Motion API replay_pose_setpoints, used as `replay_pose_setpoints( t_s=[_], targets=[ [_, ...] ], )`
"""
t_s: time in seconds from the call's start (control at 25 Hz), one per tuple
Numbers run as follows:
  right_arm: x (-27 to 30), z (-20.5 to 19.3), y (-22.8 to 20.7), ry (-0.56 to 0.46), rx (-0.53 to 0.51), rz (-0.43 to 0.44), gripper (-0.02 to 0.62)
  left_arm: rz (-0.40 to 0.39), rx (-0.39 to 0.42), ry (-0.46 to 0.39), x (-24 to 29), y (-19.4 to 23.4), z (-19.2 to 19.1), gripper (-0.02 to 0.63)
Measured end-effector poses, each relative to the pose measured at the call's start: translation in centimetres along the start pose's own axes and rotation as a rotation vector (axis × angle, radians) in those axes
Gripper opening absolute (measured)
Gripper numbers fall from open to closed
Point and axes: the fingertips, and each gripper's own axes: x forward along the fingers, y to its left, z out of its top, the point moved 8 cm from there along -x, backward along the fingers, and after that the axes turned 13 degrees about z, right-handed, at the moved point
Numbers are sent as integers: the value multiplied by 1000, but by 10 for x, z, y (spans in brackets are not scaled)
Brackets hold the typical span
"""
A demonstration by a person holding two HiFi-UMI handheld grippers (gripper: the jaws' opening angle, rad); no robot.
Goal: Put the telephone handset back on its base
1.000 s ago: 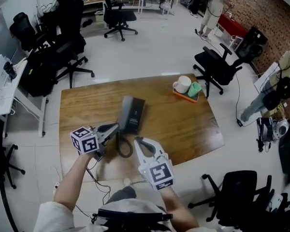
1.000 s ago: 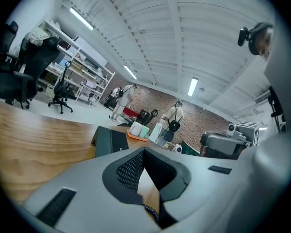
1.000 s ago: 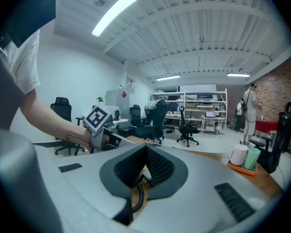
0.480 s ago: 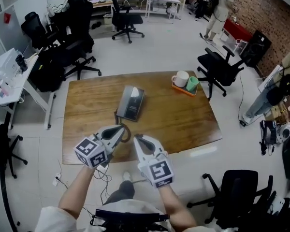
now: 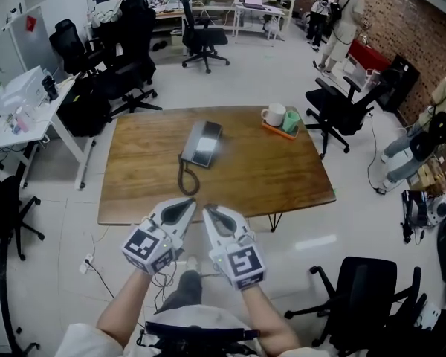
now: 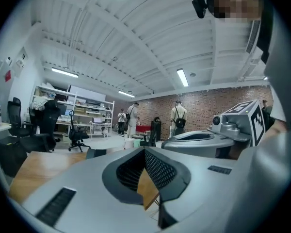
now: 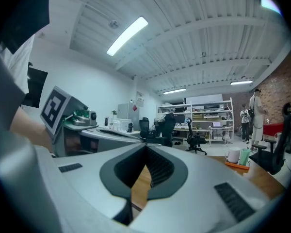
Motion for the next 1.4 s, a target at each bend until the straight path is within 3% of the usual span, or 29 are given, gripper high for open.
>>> replay_pose_setpoints(
  t_s=[0.68,1.4],
  targets=[
    [-103,-1,96,-52,-43,7,0,119,-11,-77,-121,-105,15,2],
    [-131,1,143,-78,-44,-25,0,110,-28,-104,-177,-131,22,2]
  ],
)
